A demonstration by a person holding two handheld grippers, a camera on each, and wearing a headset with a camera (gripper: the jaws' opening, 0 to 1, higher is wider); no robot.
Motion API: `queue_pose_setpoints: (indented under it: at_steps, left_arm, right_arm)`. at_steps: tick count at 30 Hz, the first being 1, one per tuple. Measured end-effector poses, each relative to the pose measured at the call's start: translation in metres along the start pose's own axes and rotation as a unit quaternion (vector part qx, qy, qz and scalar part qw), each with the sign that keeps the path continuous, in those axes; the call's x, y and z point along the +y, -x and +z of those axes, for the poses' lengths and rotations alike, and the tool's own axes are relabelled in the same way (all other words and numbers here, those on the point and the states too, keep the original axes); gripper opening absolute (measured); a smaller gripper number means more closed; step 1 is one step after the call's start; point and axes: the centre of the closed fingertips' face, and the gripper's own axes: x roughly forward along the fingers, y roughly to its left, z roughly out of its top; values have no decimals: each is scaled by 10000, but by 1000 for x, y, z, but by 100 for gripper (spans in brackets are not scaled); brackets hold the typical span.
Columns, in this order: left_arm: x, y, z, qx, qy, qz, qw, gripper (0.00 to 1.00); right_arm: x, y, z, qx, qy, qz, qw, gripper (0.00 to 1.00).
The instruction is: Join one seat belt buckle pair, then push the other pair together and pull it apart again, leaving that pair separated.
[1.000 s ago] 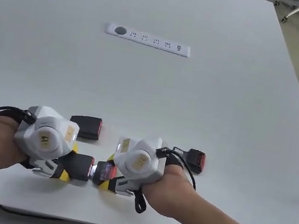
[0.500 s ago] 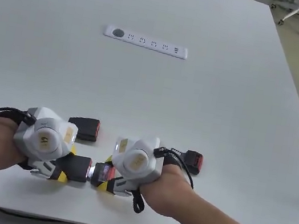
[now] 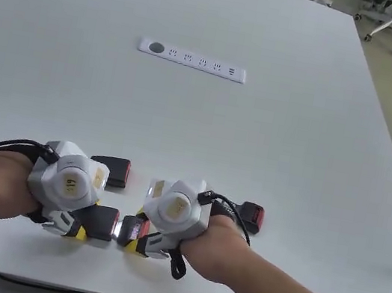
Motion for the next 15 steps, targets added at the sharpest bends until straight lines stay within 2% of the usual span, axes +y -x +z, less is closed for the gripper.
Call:
queue_pose_setpoints:
  at_steps: [4, 6, 7, 12, 14, 15]
  left_arm:
    - [0, 4, 2, 0, 57, 38, 10000, 35]
    - [0, 9, 8, -147, 149, 71, 9998, 35]
    - [0, 13, 15, -361, 333, 86, 9988, 35]
    - [3, 25, 18, -467, 276, 180, 9984, 37]
    - [7, 29, 20, -527, 281, 224, 9980, 37]
    - [12, 32, 21, -568, 299, 297, 9975, 35]
  right_arm:
    - [1, 5, 3, -75, -45, 1, 10000, 33]
    - [2, 10, 9, -185, -93, 6, 9998, 32]
    - [2, 13, 11, -235, -121, 5, 9997, 31]
    - [-1, 26, 16, -321, -72, -42, 9994, 31]
    - [-6, 34, 14, -341, -68, -127, 9993, 31]
    - [-9, 36, 12, -347, -81, -156, 9992, 31]
